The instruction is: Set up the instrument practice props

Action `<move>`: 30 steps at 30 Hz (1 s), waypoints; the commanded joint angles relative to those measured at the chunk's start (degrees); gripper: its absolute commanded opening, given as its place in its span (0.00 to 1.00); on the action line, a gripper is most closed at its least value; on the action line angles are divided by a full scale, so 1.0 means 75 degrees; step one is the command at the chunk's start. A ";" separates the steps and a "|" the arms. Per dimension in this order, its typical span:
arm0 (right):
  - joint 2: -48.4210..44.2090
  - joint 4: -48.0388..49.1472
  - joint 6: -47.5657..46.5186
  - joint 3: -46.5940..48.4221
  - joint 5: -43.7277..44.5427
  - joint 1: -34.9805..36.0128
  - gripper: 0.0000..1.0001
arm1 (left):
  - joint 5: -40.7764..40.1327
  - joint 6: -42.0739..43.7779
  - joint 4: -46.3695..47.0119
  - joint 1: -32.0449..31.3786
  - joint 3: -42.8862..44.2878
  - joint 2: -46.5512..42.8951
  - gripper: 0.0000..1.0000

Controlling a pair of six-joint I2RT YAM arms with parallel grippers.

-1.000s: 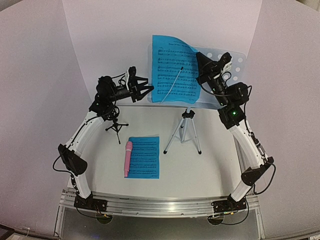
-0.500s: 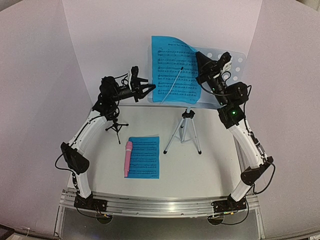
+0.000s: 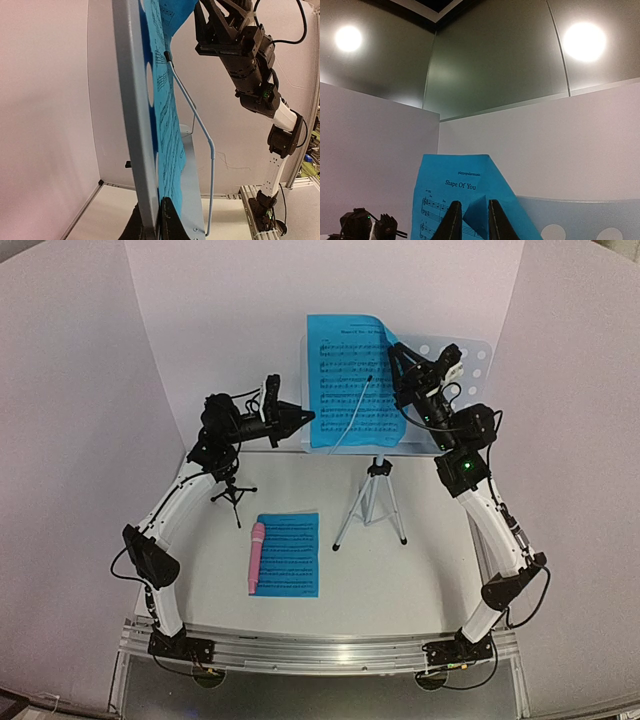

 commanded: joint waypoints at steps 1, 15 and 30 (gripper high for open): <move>-0.0422 0.0132 0.0032 -0.0141 0.0124 0.0060 0.25 | -0.0199 0.0165 0.0184 0.0108 0.0037 -0.0221 0.01; -0.1974 -0.2274 0.0544 -0.1646 0.1879 0.0083 0.76 | -0.0006 0.0068 0.0221 0.0266 -0.0027 -0.0272 0.13; -0.2929 -0.3617 0.1665 -0.3237 0.1817 0.0095 0.75 | 0.0104 0.0269 0.0056 0.0297 0.0162 -0.0308 0.20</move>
